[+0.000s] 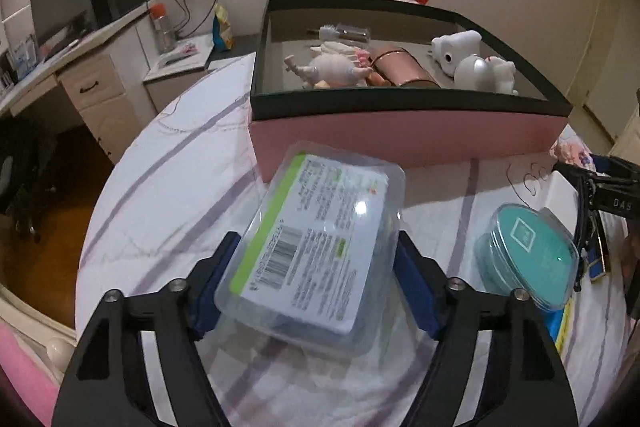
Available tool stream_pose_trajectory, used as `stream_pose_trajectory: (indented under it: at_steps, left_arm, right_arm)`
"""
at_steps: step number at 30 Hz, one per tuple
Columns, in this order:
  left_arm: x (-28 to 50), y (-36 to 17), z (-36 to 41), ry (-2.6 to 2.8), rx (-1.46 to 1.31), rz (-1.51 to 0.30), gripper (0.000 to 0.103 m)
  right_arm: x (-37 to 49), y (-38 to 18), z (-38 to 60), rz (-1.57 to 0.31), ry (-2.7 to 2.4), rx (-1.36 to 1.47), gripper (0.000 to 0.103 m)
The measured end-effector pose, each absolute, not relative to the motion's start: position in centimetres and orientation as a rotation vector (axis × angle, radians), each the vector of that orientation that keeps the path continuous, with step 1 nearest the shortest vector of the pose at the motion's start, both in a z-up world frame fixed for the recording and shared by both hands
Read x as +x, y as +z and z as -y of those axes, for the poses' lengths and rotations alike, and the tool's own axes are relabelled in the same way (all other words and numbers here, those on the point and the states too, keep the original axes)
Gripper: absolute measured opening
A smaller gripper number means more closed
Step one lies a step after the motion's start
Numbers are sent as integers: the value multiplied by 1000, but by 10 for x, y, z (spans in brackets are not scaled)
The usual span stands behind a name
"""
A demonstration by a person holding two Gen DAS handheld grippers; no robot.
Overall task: Organize rigid objects
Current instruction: 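Grasp the clear plastic box with the left tool while the right tool grasps the pink block donut, then place the plastic box and block donut into the pink box, opening both tools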
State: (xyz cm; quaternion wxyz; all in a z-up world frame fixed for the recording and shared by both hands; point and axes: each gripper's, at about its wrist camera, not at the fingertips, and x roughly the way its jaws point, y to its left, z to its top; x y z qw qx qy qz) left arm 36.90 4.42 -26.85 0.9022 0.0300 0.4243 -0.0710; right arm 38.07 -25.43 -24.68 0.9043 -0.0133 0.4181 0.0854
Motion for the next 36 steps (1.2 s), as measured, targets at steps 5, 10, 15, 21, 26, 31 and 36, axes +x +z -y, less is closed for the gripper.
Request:
stream_pose_trajectory:
  at_steps: [5,10,15,21,26,31,36]
  left_arm:
    - [352,-268,-50,-74,24,-870,65]
    - [341,-268,-49,-37,14,-861,66]
    - [350,-271,-51,-35,-16,-882,67]
    - [347,-265,-56,-59,-53,-838,64]
    - [332,-254,-59,-58,-79,-773,64]
    - [314,-243,-52,-45,-62,-714,64]
    - [293,-227,-42,-52,-48,-643,64]
  right_arm:
    - [376,-243,254,-846,168,-36,62]
    - [373,-242,254,-848,173,-48,62]
    - [370,-238,254,-827,165,-56,62]
    - [362,-229,256,-790,151,-50,62]
    - [350,-211,255,-732,153,-40,62]
    - [333,-190,244,-675,177,-37,62]
    - [311,-171,228,-605,210,-32,62]
